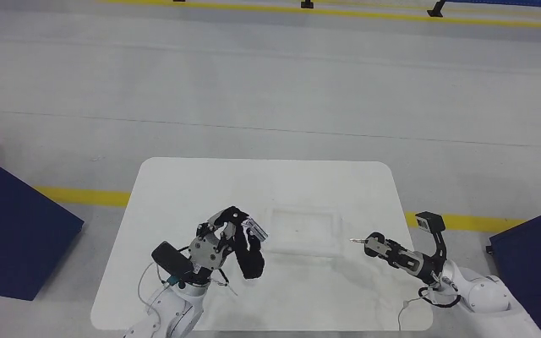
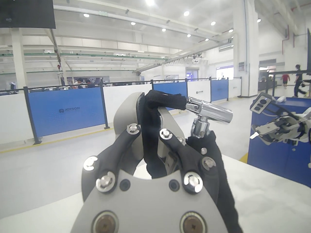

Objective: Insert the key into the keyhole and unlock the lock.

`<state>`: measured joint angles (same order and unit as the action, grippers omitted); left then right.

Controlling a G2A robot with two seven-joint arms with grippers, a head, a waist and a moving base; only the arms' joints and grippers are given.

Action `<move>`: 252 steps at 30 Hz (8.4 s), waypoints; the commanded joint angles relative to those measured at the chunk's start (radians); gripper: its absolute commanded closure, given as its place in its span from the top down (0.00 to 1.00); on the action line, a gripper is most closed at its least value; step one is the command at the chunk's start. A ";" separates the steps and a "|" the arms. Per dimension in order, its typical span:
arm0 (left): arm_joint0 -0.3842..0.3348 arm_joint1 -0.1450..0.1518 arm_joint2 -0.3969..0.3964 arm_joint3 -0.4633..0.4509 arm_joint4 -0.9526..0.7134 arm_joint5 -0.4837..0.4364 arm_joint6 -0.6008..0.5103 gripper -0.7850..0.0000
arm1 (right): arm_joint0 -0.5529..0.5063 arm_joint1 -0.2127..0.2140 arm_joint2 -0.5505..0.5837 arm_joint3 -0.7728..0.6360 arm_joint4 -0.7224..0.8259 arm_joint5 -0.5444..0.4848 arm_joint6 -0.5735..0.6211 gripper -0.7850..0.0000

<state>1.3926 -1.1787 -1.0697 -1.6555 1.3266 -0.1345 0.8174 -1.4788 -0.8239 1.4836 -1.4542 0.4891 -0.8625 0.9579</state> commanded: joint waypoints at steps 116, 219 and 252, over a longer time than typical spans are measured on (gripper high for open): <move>0.234 -0.051 0.018 -0.025 -0.176 -0.379 -0.150 0.00 | 0.156 -0.053 -0.233 -0.103 0.273 0.455 0.374 0.00; 0.236 -0.055 0.016 -0.046 -0.186 -0.324 -0.174 0.00 | 0.060 -0.097 -0.227 -0.288 0.016 0.344 0.106 0.00; 0.239 -0.052 0.011 -0.057 0.022 -0.212 -0.131 0.00 | 0.066 -0.104 -0.242 -0.276 0.154 0.554 0.199 0.00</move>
<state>1.6308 -1.2310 -1.0591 -1.7124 1.3424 -0.3520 0.6818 -1.4171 -0.9282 1.2414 -1.7353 0.6335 -0.3329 1.1382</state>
